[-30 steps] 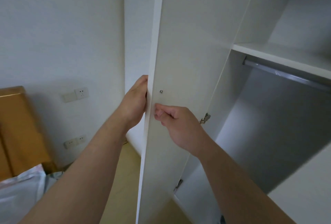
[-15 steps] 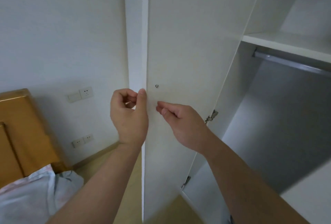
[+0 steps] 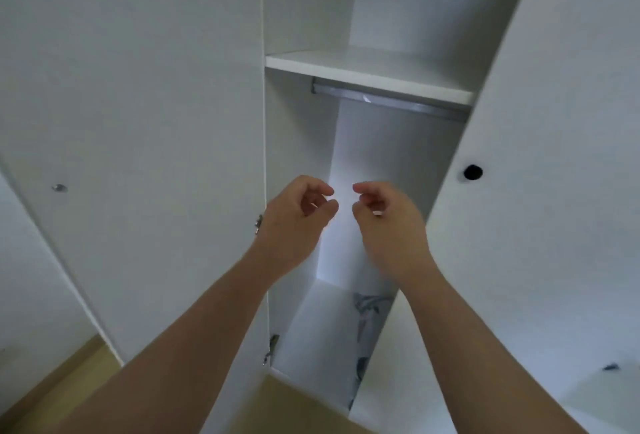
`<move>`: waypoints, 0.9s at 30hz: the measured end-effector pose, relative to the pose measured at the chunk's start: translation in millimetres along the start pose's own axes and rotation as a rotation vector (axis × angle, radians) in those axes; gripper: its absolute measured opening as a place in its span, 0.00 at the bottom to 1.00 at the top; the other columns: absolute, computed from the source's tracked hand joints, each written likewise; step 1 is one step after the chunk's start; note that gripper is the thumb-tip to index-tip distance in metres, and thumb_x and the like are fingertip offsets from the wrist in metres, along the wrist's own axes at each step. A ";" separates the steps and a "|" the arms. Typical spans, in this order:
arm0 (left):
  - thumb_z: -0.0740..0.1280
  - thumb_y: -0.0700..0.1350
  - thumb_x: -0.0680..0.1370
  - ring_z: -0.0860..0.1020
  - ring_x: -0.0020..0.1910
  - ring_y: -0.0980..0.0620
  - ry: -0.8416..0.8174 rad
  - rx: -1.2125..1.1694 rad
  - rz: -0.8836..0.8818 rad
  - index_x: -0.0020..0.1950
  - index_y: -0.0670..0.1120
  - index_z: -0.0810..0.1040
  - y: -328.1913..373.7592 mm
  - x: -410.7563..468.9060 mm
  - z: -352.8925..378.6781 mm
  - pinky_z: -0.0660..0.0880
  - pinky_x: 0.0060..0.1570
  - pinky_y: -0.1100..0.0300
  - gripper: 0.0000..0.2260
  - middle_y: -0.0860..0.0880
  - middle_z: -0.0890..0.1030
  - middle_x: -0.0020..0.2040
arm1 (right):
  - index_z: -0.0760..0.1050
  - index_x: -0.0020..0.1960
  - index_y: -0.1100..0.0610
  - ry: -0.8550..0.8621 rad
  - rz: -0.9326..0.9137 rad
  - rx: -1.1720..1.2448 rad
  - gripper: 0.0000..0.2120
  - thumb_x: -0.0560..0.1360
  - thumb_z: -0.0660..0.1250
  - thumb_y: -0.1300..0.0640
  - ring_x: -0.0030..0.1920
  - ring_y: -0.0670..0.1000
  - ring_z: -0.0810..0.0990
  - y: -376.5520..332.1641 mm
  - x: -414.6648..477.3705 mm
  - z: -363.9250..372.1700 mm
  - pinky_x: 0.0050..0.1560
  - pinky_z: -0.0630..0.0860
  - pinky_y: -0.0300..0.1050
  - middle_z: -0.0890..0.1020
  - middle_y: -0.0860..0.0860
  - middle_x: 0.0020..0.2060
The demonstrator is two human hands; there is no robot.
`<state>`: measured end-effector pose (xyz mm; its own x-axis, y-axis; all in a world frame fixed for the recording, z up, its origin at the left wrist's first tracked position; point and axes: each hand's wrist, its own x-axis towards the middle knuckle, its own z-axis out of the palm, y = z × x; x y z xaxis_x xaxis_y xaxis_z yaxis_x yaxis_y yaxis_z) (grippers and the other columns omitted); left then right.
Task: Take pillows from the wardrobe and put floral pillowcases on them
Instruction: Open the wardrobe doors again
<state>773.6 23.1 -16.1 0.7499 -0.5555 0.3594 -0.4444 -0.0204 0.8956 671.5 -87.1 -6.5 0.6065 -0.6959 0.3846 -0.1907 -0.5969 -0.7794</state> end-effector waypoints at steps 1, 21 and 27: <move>0.70 0.41 0.78 0.81 0.35 0.54 -0.070 -0.066 -0.057 0.49 0.51 0.80 1.6 4.4 14.6 0.78 0.44 0.55 0.05 0.53 0.81 0.38 | 0.78 0.62 0.51 0.061 0.040 -0.034 0.14 0.77 0.66 0.60 0.50 0.46 0.78 10.0 2.9 -13.9 0.52 0.74 0.38 0.80 0.48 0.53; 0.66 0.42 0.80 0.85 0.40 0.51 -0.339 -0.197 -0.001 0.50 0.50 0.81 -5.3 46.8 81.5 0.80 0.49 0.53 0.05 0.50 0.85 0.43 | 0.75 0.58 0.60 0.277 0.155 -0.669 0.14 0.76 0.65 0.55 0.52 0.61 0.78 55.6 71.3 -80.3 0.51 0.78 0.54 0.74 0.57 0.59; 0.66 0.44 0.81 0.82 0.48 0.56 -0.419 -0.250 0.051 0.51 0.55 0.81 -4.7 47.8 106.1 0.77 0.51 0.61 0.07 0.57 0.84 0.46 | 0.76 0.54 0.56 0.415 0.141 -0.606 0.10 0.77 0.64 0.52 0.48 0.57 0.79 45.4 34.6 -76.6 0.50 0.79 0.55 0.76 0.53 0.55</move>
<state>759.5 -91.6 -31.0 0.4456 -0.8383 0.3142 -0.3057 0.1873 0.9335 624.7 -168.8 9.3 0.2262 -0.8040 0.5499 -0.7099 -0.5226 -0.4721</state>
